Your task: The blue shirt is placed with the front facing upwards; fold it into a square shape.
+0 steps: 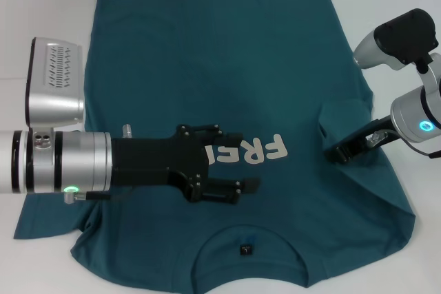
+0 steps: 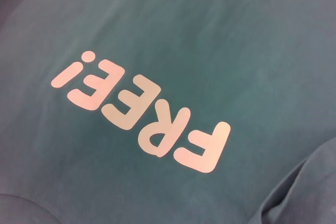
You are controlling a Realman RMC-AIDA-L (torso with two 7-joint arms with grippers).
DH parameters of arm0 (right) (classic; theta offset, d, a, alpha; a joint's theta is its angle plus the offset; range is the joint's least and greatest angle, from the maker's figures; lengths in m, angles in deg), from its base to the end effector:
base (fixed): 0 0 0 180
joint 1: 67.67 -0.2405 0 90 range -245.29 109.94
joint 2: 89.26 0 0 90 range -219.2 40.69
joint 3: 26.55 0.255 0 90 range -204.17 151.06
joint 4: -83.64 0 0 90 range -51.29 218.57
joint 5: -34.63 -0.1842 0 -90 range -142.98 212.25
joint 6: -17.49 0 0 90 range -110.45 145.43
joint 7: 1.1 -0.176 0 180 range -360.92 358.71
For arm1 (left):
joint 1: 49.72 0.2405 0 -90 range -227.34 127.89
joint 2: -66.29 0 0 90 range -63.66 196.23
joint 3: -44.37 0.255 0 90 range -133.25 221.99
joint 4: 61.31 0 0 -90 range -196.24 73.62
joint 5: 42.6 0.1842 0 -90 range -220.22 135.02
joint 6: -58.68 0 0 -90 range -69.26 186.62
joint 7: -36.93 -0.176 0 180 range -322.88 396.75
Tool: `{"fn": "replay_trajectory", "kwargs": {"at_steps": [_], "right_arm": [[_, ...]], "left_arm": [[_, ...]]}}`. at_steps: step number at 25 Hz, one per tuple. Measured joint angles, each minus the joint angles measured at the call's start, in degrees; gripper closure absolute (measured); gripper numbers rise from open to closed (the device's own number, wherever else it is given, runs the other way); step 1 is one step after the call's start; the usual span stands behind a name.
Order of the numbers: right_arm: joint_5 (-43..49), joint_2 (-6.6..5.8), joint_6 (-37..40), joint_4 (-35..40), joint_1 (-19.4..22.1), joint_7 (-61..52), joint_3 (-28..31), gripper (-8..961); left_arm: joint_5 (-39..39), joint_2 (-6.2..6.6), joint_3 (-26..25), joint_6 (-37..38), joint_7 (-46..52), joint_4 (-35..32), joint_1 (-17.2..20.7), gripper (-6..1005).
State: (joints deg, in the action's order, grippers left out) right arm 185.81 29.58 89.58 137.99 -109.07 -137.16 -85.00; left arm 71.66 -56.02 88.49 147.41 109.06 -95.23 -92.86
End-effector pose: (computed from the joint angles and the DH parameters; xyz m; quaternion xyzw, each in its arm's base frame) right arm 0.2439 0.3942 -0.0177 -0.8807 0.3954 -0.0892 0.2452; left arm -0.1473 0.3388 -0.0679 -0.9641 -0.0667 -0.2514 0.0529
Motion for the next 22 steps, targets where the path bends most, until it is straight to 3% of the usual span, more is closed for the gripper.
{"fn": "replay_trajectory", "kwargs": {"at_steps": [20,22], "right_arm": [[0.09,-0.02,-1.96,-1.12,-0.22,0.00,-1.25,743],[0.09,0.05,-2.85,-1.46,-0.31,0.00,-1.41,646]], "left_arm": [[0.00,-0.13,0.00,0.04,-0.15,0.00,-0.27,155],[0.00,-0.13,0.00,0.04,-0.15,0.00,-0.27,155]]}}
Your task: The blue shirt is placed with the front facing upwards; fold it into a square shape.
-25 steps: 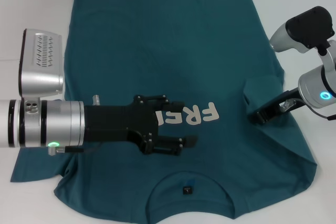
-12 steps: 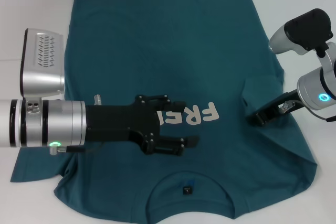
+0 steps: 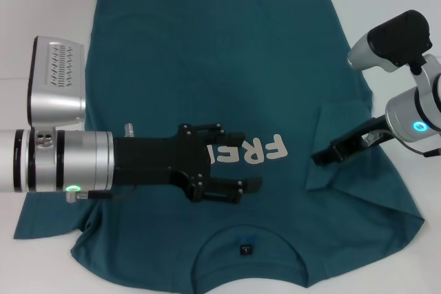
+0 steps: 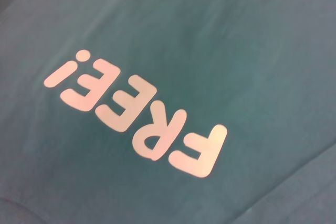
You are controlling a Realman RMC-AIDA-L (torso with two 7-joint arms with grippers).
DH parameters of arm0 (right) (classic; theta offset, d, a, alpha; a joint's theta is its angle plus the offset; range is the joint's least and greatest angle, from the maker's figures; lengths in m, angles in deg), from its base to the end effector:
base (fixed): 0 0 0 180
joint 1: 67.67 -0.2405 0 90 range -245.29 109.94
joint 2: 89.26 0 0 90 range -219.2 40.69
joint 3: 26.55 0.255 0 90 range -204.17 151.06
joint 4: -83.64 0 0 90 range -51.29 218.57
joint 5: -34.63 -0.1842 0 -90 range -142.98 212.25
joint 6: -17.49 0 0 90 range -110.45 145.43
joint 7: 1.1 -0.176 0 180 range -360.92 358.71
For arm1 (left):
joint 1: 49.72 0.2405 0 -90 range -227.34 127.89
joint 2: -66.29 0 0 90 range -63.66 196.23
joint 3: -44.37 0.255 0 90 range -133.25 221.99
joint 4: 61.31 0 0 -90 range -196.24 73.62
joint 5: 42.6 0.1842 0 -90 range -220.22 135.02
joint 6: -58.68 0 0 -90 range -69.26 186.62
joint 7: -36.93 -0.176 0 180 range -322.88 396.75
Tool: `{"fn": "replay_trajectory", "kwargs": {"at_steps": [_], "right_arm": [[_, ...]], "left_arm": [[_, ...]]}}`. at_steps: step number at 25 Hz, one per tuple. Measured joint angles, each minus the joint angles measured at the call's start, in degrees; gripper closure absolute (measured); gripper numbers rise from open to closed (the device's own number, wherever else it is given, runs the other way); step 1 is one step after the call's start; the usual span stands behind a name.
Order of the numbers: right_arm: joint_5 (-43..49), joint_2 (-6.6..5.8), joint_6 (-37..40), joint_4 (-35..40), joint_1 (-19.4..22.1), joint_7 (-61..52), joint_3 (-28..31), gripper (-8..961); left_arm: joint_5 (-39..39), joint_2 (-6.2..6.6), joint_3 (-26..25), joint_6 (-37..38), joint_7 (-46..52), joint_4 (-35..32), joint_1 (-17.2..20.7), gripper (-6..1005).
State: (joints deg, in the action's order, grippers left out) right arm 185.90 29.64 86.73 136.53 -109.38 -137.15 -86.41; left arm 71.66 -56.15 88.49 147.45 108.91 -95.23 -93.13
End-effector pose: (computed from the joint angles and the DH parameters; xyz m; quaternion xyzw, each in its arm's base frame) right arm 0.2448 0.3983 -0.0220 -0.8813 0.3871 -0.0924 0.2550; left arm -0.1451 0.3388 -0.0686 -0.9642 -0.0633 -0.2524 0.0515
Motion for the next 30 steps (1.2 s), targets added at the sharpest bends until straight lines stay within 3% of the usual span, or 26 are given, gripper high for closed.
{"fn": "replay_trajectory", "kwargs": {"at_steps": [9,14,20,30], "right_arm": [[-1.77,0.42,-7.32,-0.24,-0.15,0.41,0.51,264],[-8.46,0.46,-10.73,0.37,1.36,5.24,1.47,36],[-24.01,0.46,-11.52,0.58,4.88,20.06,6.54,22],[-50.82,0.45,-8.87,-1.40,13.63,47.23,9.74,23]], "left_arm": [[0.00,-0.23,-0.36,-0.02,-0.07,0.00,0.16,155],[-0.72,-0.42,-0.42,-0.19,0.21,0.00,0.17,155],[-1.95,-0.60,-0.44,-0.29,0.41,0.00,0.36,155],[-4.79,-0.46,-0.59,-1.68,0.44,1.99,0.55,155]]}}
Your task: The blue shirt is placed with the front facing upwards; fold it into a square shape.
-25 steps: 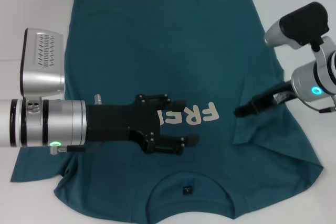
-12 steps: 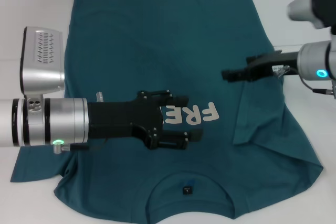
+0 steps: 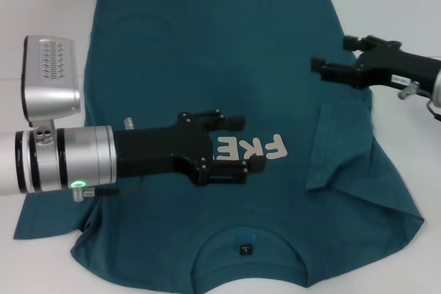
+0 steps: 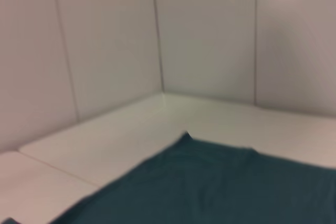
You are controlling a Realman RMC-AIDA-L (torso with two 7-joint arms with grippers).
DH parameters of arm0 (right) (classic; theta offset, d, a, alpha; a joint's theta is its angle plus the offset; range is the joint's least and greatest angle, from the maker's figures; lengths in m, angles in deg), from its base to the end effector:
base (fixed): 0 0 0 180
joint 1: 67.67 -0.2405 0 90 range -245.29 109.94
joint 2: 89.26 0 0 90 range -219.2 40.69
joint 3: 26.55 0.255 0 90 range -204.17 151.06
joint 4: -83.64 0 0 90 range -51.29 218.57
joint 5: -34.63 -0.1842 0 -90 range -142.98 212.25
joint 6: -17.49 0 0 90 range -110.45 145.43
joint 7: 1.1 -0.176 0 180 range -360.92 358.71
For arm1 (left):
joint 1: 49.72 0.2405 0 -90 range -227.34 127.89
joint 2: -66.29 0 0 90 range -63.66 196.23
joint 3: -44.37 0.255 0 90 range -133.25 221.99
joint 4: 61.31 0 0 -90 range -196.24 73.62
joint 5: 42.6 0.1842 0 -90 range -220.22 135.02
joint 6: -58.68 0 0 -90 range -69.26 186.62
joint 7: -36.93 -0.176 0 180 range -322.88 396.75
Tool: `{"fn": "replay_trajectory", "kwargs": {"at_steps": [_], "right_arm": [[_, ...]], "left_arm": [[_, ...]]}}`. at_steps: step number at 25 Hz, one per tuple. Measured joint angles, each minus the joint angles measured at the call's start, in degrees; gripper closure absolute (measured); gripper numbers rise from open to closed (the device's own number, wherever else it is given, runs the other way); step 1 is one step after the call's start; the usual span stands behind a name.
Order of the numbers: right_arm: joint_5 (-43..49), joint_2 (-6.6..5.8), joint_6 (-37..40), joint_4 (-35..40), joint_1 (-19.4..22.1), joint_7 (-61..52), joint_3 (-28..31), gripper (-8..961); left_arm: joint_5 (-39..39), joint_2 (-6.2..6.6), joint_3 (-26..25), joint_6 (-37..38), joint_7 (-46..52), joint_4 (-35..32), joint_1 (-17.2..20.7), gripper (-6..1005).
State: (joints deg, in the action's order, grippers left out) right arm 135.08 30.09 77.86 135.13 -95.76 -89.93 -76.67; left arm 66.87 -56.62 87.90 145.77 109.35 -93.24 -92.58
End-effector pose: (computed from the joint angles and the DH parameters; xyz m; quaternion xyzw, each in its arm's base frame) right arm 0.2309 0.4022 0.0304 -0.8673 0.2422 0.2369 0.3646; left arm -0.1403 0.3433 -0.0679 -0.9490 -0.0947 -0.2925 0.0700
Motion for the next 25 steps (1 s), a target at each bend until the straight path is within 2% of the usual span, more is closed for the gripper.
{"fn": "replay_trajectory", "kwargs": {"at_steps": [6,14,16,21,25], "right_arm": [[-7.44,-0.14,12.84,-3.54,3.19,15.27,5.86,24],[-7.70,-0.61,26.13,-5.62,7.45,21.23,13.18,25],[-7.45,-0.82,28.46,-5.26,8.50,21.78,13.97,25],[-3.47,-2.56,31.37,-5.00,8.90,17.18,14.04,25],[-0.24,-2.90,31.87,-3.01,8.19,12.32,14.11,26]], "left_arm": [[-0.85,-0.11,-1.46,-0.87,1.42,0.42,0.32,155],[-3.20,-0.14,-1.53,-4.79,4.18,0.76,1.09,155],[-4.20,-0.14,-1.53,-4.87,4.38,0.84,1.52,155],[-6.46,-0.14,-1.51,-4.68,5.57,0.62,2.78,155],[-7.33,0.24,-1.52,-4.87,7.14,0.37,3.99,155]]}}
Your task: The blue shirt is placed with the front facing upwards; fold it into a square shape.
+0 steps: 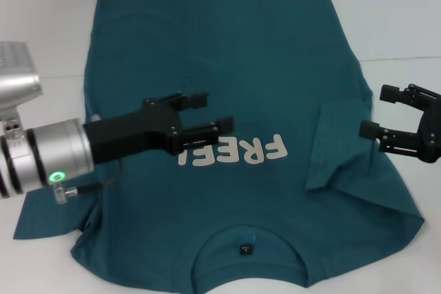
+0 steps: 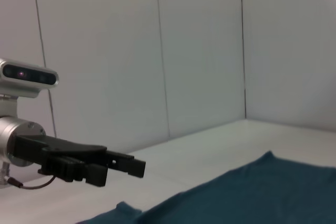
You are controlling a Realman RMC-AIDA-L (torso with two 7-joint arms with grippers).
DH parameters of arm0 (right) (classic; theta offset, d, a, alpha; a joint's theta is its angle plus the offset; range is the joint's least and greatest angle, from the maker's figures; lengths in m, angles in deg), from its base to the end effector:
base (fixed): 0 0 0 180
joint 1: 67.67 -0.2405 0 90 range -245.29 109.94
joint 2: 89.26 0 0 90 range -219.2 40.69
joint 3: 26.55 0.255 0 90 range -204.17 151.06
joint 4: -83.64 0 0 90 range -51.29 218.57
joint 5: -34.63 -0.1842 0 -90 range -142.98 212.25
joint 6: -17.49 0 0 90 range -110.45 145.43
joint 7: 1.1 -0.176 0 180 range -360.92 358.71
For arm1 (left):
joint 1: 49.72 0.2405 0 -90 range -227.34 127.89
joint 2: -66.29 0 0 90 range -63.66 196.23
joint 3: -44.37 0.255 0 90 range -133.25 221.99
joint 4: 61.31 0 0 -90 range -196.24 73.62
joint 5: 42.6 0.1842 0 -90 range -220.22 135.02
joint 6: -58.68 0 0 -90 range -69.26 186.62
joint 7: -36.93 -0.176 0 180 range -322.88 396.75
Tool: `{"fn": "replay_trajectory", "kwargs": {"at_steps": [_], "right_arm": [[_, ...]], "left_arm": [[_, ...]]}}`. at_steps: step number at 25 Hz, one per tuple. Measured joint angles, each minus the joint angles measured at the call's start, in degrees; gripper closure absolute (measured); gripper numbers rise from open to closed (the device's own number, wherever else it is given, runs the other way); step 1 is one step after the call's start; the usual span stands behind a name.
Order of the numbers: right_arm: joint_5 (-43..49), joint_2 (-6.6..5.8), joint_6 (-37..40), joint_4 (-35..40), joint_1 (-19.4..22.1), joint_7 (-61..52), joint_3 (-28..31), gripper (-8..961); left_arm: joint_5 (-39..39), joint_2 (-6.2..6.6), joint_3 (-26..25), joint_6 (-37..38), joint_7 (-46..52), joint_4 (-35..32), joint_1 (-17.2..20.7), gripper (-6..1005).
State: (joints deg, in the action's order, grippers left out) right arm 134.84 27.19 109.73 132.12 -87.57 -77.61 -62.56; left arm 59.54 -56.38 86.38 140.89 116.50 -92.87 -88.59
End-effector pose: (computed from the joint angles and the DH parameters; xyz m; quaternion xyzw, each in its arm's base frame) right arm 0.2585 0.3126 0.0542 -0.8967 0.1777 0.3010 0.2714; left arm -0.1601 0.3585 -0.0507 -0.9070 -0.2101 -0.3415 0.1287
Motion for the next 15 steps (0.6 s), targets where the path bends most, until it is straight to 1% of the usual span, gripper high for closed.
{"fn": "replay_trajectory", "kwargs": {"at_steps": [2,4,8,11,13,15], "right_arm": [[1.18,0.16,-0.13,2.22,-0.35,-2.55,-0.22,26],[3.37,0.61,-0.33,5.00,-1.10,-5.34,-0.31,26],[9.86,1.95,0.24,10.17,-3.57,-10.77,-0.43,26],[12.72,2.75,0.80,11.84,-4.93,-12.76,-0.64,26],[13.46,2.89,1.04,12.37,-5.54,-14.27,-1.66,26],[13.82,2.64,1.21,13.04,-6.07,-16.02,-3.72,26]], "left_arm": [[-0.54,0.14,-0.04,-0.02,0.27,-0.57,0.83,155],[-0.73,0.12,-0.07,-0.04,0.59,-1.66,1.76,155],[-0.79,0.05,-0.08,-0.31,1.24,-2.75,3.34,155],[-0.79,0.12,-0.08,-0.74,1.35,-2.89,4.10,155],[-0.49,0.18,0.05,-2.25,2.36,-3.51,5.40,155],[-0.34,0.19,0.34,-3.08,3.08,-4.09,6.27,155]]}}
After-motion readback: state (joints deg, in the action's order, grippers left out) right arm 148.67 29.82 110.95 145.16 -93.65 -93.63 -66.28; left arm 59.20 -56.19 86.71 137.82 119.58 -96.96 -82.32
